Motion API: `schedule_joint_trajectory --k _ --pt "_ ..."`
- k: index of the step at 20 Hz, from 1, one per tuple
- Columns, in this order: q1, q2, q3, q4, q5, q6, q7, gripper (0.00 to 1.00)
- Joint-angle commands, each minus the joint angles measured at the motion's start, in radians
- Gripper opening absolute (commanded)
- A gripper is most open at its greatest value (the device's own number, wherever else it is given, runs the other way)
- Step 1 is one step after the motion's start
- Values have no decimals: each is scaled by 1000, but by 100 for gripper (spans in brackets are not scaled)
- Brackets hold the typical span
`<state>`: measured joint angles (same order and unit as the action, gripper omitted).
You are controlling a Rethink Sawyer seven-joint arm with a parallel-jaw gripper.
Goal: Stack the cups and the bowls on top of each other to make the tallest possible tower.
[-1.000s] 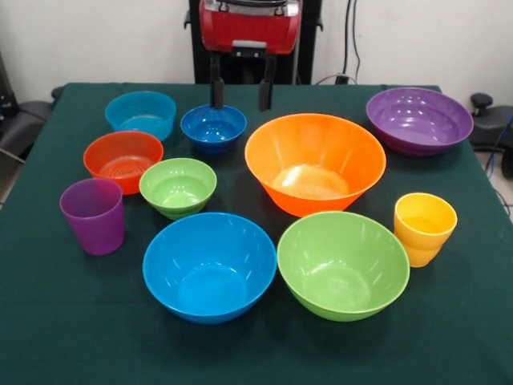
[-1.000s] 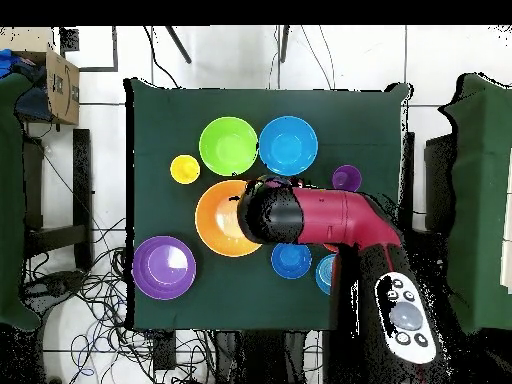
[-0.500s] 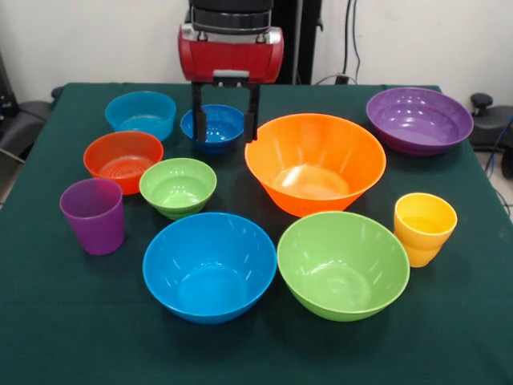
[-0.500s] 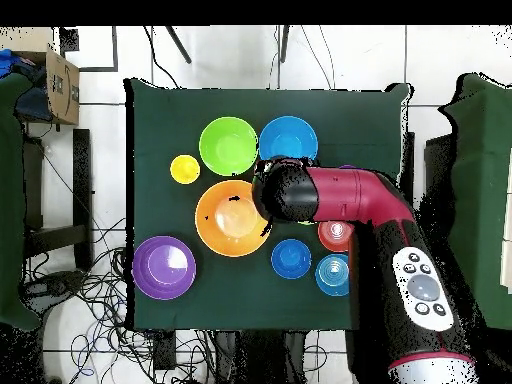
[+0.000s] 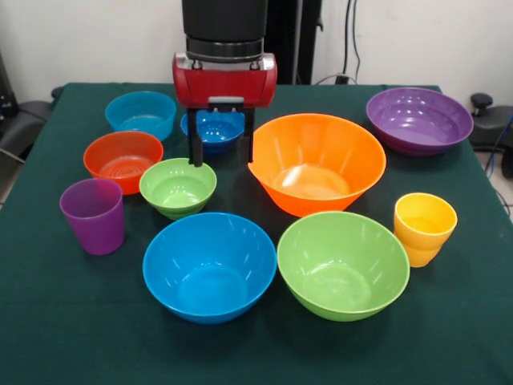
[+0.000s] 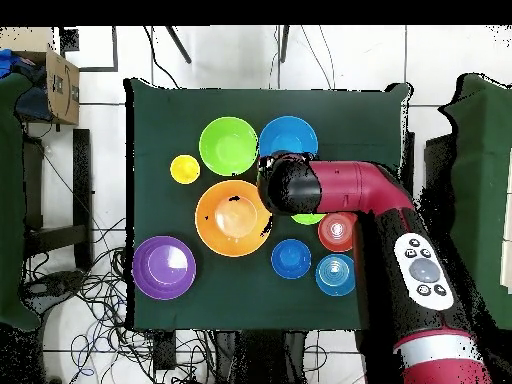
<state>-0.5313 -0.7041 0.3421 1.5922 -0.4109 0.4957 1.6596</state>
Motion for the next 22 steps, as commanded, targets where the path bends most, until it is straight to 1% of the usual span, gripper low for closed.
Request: schedule_joint_trajectory --k 1,4,9,12,14,17,22 --pt "-16 77 85 -32 -129 67 -236 100" --pt "-19 91 87 -30 -155 41 -220 100" --pt "-15 129 68 -29 -219 -17 -179 100" --pt "-21 137 67 -22 -242 -27 -166 100" --pt "-27 129 68 -18 -258 -24 -165 100" --pt "-52 130 78 -13 -276 -25 -178 100" --pt "-54 153 73 -9 -313 -51 -141 100"
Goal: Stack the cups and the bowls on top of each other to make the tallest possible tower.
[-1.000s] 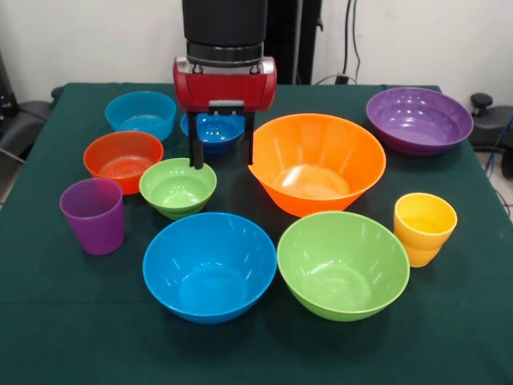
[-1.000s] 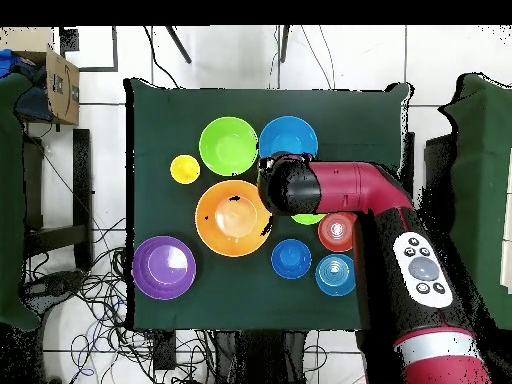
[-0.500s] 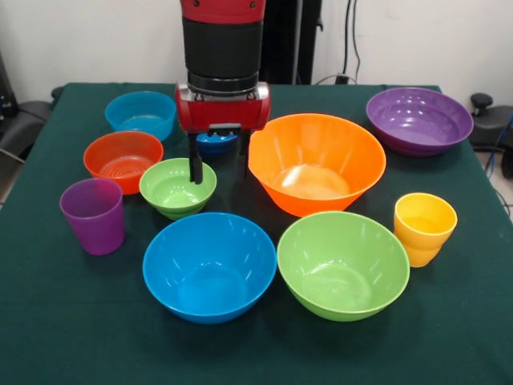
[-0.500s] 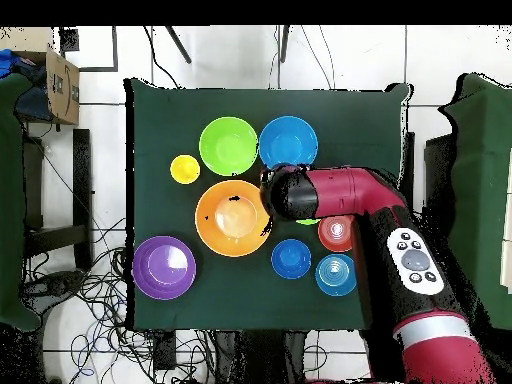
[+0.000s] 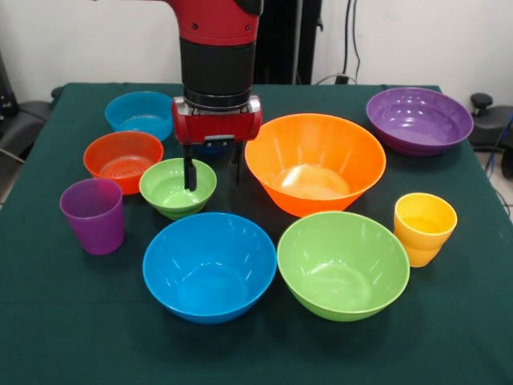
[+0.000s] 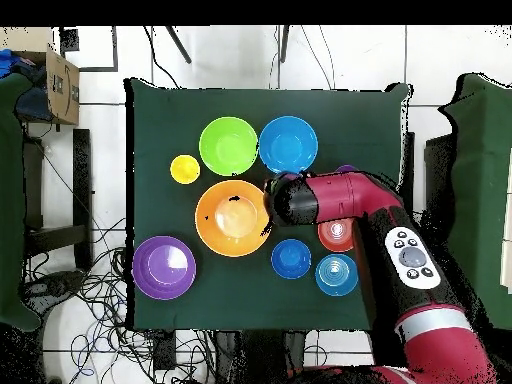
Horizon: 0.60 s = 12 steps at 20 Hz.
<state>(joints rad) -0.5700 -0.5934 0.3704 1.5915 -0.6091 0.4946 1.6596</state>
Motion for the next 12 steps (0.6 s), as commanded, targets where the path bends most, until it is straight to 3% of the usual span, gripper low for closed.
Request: schedule_joint_trajectory --k 1,8,12 --pt "-11 47 38 -8 -126 -57 -130 100" --pt "6 38 8 -6 -162 -22 -111 100" --pt "-9 77 17 8 -161 -30 -95 100"
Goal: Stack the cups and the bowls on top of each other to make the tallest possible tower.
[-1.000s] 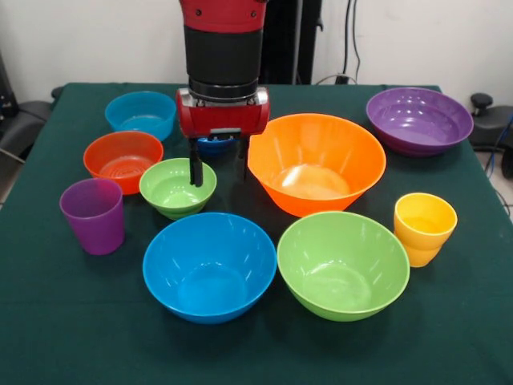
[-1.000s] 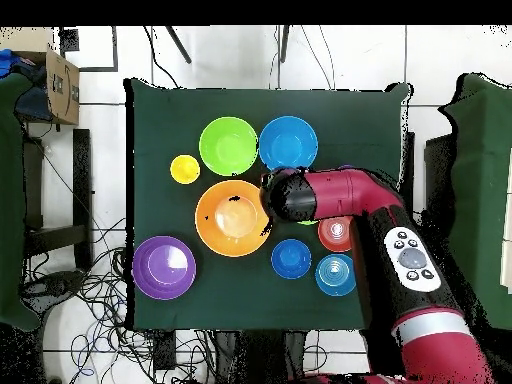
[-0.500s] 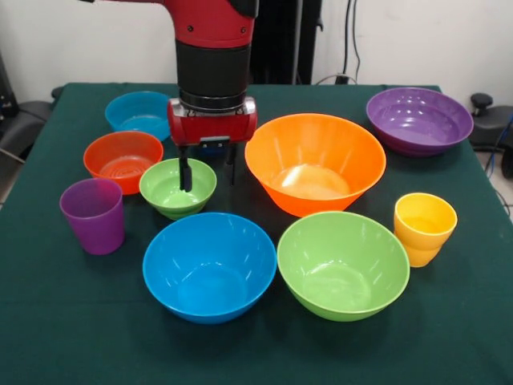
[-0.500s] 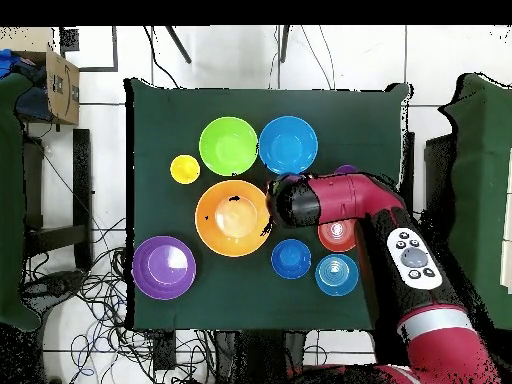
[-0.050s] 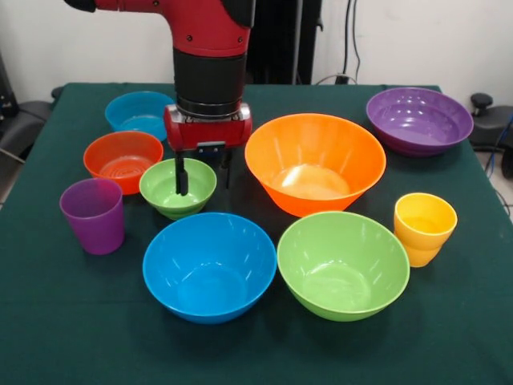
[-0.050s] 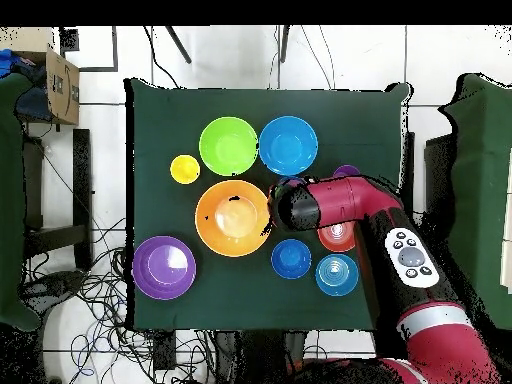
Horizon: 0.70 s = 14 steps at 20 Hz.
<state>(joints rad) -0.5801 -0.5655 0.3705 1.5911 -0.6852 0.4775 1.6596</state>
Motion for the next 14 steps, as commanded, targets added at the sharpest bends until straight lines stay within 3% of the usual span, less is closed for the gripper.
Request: schedule_joint_trajectory --k 1,6,14 --pt "0 57 20 12 -85 -20 -89 100" --pt "9 93 10 18 -91 -49 -59 100" --pt "0 109 16 21 -67 -13 -68 100"
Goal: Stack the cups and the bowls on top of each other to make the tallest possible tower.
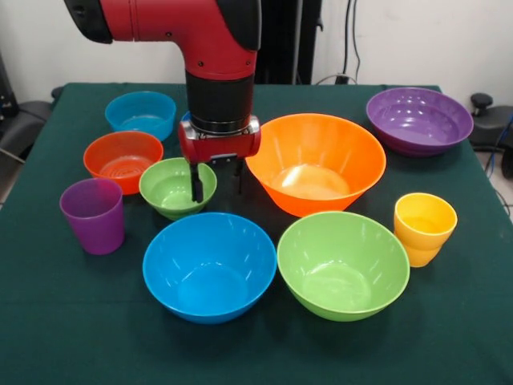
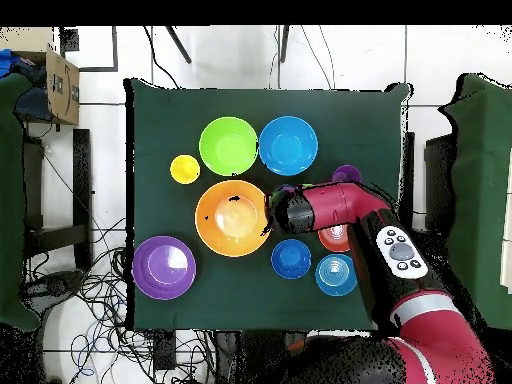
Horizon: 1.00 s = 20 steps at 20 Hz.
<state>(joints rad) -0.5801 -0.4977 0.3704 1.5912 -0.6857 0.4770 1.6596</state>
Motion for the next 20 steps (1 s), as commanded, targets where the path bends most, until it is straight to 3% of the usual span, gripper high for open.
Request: schedule_joint_trajectory --k 1,17,18,20 --pt "2 42 12 19 -65 -7 -65 100" --pt "25 36 -27 4 -73 23 -52 100" --pt "26 36 -28 4 -73 23 -53 0" --pt "30 34 -33 1 -73 28 -50 0"
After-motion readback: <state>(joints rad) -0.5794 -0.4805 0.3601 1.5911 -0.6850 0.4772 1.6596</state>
